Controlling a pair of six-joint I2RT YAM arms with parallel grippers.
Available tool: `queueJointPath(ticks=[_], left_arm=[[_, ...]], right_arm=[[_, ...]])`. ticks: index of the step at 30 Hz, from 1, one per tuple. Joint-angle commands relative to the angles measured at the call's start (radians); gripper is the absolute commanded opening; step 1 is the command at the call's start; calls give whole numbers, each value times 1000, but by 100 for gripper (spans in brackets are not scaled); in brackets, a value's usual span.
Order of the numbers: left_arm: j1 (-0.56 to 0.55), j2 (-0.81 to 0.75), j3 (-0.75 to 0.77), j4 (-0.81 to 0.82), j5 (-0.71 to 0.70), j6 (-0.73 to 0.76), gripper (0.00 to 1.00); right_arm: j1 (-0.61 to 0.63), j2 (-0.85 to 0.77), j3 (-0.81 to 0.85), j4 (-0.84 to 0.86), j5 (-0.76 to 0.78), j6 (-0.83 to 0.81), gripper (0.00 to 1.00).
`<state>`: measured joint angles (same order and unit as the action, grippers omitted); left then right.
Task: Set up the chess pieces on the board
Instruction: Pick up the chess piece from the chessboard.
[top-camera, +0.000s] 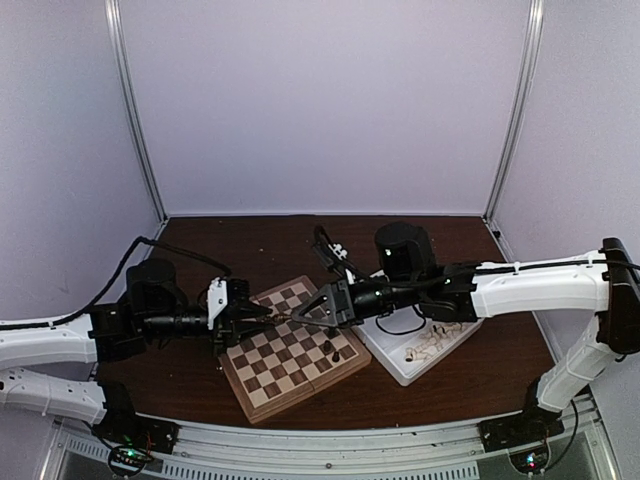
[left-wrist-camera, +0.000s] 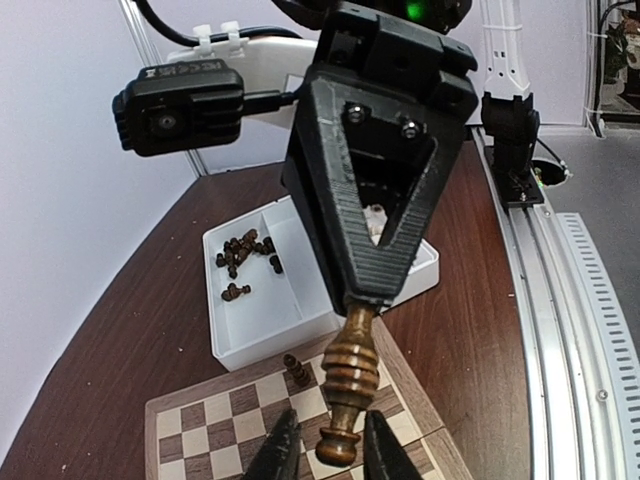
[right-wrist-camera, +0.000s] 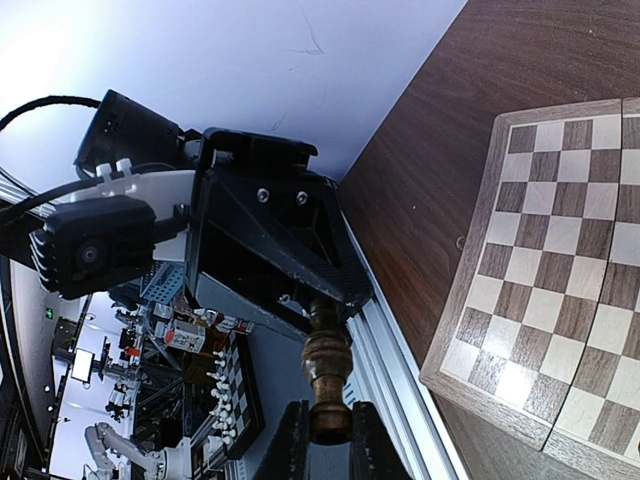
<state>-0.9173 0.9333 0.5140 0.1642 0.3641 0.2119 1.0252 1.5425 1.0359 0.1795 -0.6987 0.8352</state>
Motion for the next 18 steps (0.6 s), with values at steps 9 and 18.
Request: queueJointPath(ticks=[9,18], left_arm=[[6,-6,8,27,2,-6,0],[17,-7,40,-123,-123,-112,0]], right_arm=[[-5,-30,-6,-77,36,-68,0],[-56,-129,71,-649,175,-284,1]])
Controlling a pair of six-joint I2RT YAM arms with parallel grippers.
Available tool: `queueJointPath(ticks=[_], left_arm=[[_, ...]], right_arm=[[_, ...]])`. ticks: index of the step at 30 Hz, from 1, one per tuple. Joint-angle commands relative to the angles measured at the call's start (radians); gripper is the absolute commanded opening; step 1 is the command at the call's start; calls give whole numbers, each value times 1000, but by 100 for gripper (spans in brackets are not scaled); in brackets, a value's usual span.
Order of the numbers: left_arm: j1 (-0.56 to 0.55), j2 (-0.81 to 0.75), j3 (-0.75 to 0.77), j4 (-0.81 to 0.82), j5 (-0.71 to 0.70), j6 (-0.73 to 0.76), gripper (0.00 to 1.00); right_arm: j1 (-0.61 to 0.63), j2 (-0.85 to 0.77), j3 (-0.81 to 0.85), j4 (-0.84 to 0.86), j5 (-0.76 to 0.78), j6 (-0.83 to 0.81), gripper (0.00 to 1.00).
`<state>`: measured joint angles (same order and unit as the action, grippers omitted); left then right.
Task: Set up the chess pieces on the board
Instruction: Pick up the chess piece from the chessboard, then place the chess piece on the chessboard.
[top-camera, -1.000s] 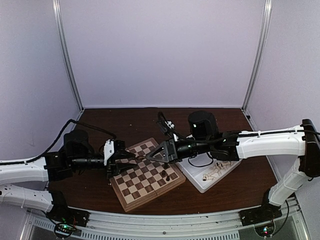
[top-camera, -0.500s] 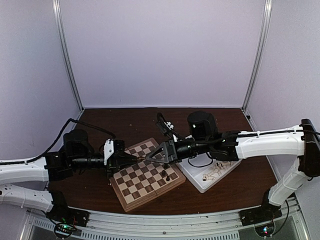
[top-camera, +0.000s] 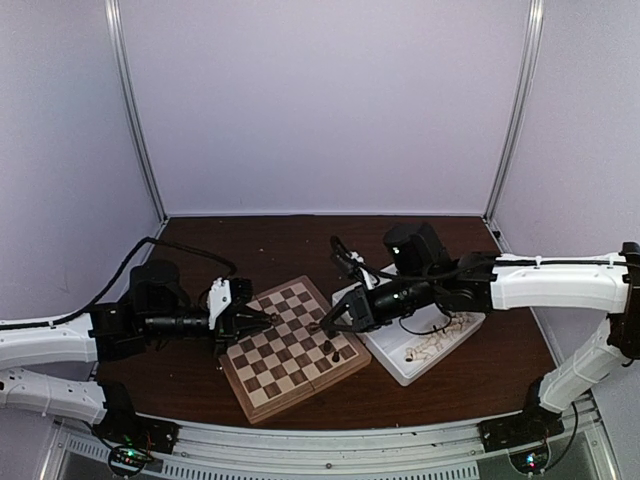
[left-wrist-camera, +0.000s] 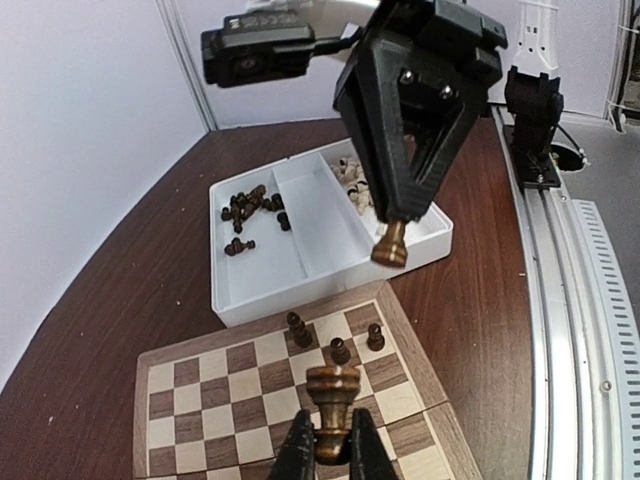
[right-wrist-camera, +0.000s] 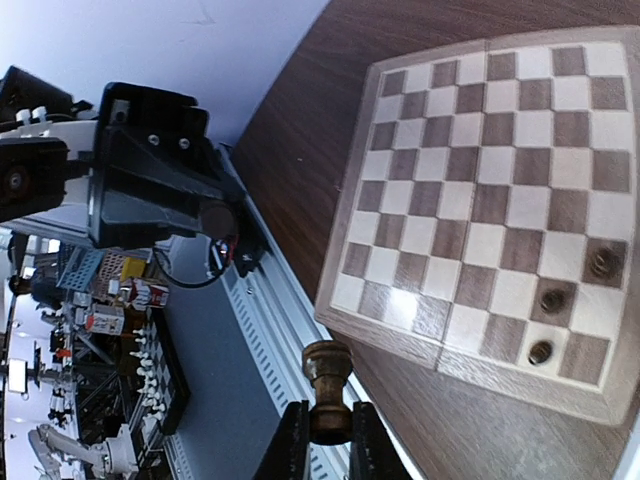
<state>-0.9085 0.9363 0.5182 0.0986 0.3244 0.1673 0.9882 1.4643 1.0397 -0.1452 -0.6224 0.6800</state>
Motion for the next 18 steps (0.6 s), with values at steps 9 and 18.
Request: queueJointPath(ticks=[9,18], left_arm=[[8,-83,-30,-48,-117,-109,0],[8,-109,-16,-151,-170,-105,0]], right_arm=[[-19,68,266,-780,286,-274,1],[-19,259,438,-921,348,-353,0]])
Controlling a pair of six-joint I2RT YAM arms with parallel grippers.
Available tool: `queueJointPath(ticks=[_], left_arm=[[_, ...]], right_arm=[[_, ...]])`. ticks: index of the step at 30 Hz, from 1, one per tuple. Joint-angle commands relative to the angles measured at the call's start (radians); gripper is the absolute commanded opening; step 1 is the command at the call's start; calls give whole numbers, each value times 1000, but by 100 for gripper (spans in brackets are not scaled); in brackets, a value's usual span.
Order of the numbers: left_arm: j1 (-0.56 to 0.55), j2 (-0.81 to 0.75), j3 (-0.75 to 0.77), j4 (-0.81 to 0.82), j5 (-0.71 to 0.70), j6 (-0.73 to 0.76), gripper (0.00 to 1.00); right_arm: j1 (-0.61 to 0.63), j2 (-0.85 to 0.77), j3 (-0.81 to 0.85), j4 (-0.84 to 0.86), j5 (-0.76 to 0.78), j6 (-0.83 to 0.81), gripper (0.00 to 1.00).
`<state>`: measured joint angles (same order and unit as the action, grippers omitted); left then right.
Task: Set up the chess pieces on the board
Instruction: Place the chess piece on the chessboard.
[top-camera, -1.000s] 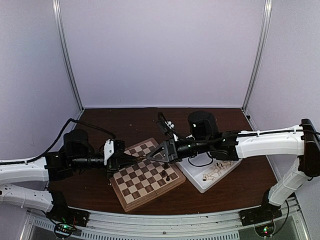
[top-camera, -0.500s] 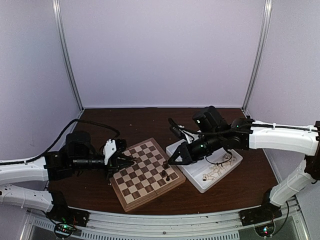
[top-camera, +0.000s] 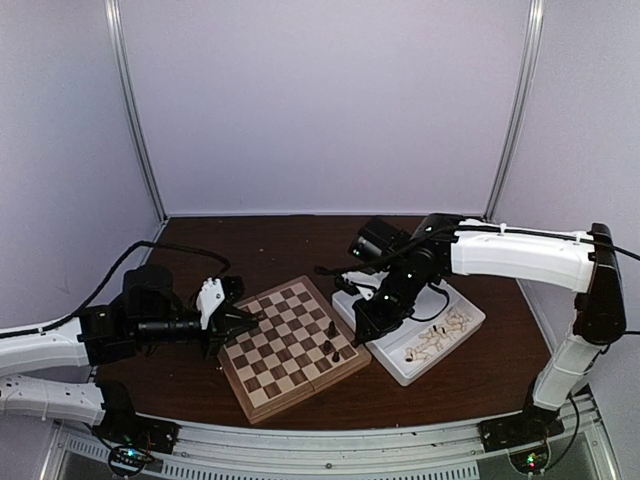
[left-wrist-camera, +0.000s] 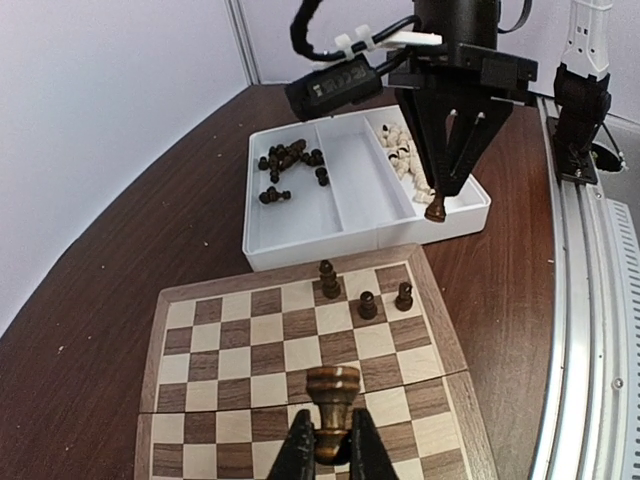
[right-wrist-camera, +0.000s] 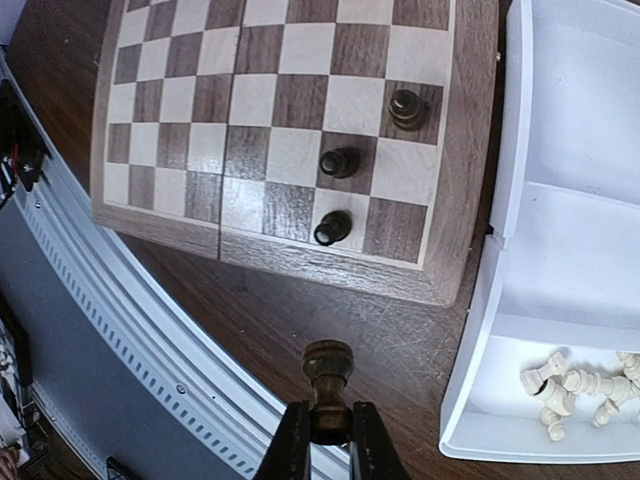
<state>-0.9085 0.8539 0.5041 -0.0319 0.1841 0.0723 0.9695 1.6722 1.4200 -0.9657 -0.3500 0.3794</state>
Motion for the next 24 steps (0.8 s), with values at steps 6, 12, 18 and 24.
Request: queueJointPath(ticks=[6,12,18,24], left_arm=[[9,-48,-13,-19,-42,-14,0],[8,-48,-6,-32,-44,-10,0],[8,-53,-6,-37,-45,-9,0],[8,-52,-7,-41,-43,-5,0]], right_arm=[[0,145,138,-128,114,-78,0],[6,227,199,-139,161,-89,0],[14,289,230,-139,176,-92,0],[21,323,233,-127,171,-96,0]])
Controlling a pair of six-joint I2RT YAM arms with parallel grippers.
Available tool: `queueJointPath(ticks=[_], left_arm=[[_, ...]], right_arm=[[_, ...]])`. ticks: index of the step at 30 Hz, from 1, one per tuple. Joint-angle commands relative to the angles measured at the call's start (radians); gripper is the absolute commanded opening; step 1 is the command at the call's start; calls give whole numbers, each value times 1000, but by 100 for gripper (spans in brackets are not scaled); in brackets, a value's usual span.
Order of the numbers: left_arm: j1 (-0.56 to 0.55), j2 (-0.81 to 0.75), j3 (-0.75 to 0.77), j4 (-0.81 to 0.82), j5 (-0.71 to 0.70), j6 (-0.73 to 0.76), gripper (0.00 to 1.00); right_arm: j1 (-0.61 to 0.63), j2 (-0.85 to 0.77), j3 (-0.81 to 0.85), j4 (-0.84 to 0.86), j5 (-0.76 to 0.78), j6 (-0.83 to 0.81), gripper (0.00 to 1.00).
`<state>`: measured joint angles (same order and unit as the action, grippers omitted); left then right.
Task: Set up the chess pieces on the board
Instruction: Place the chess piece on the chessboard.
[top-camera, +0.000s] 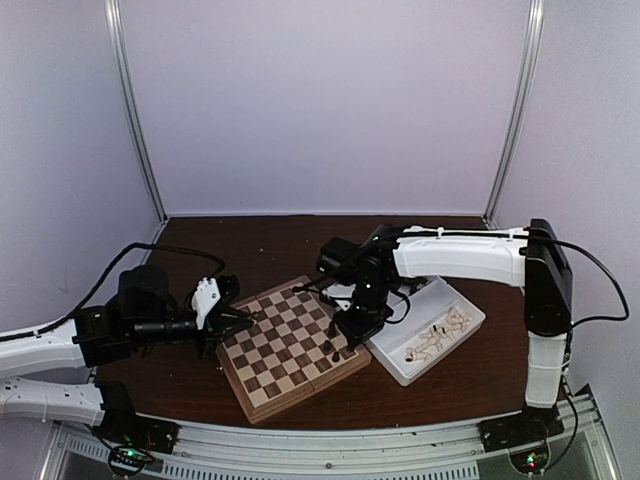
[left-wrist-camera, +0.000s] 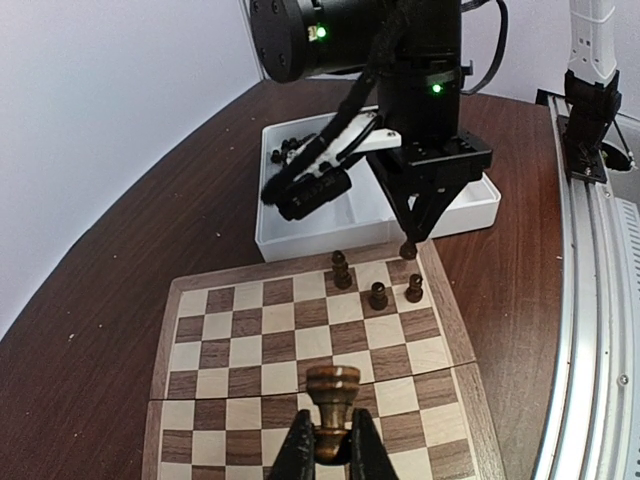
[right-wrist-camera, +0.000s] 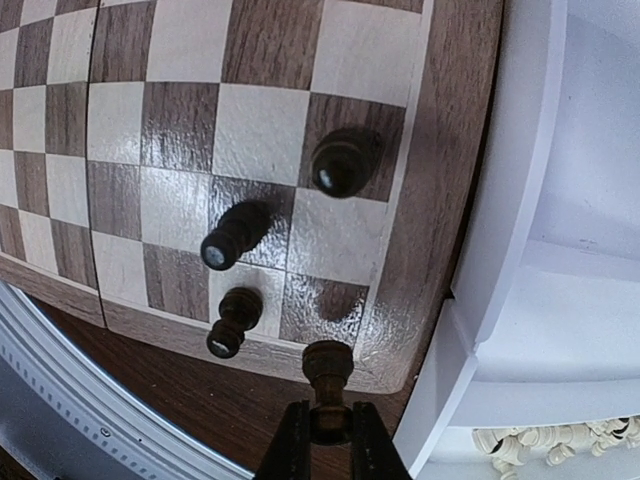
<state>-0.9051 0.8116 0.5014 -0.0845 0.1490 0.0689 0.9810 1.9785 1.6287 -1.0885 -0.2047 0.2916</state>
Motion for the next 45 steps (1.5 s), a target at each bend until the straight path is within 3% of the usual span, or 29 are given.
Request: queueJointPath(ticks=[1,26,28,33,45], left_arm=[[5,-8,-4,12,-7,0,0],[5,-14,-11,8,-20,8,0],[5,-13,-11,8,-20,10,0],[5,-10,-12,16,-24,6,0],[5,-6,-13,5,-9,-113,0]], right_arm=[[10,22,22,-1,25,-8,0],[20,81,53,13,29,-22,2],[19,83,56,8,32,-24,5],[21,59,56,7,37,-30,28],[24,-117,28,77,53,-46,30]])
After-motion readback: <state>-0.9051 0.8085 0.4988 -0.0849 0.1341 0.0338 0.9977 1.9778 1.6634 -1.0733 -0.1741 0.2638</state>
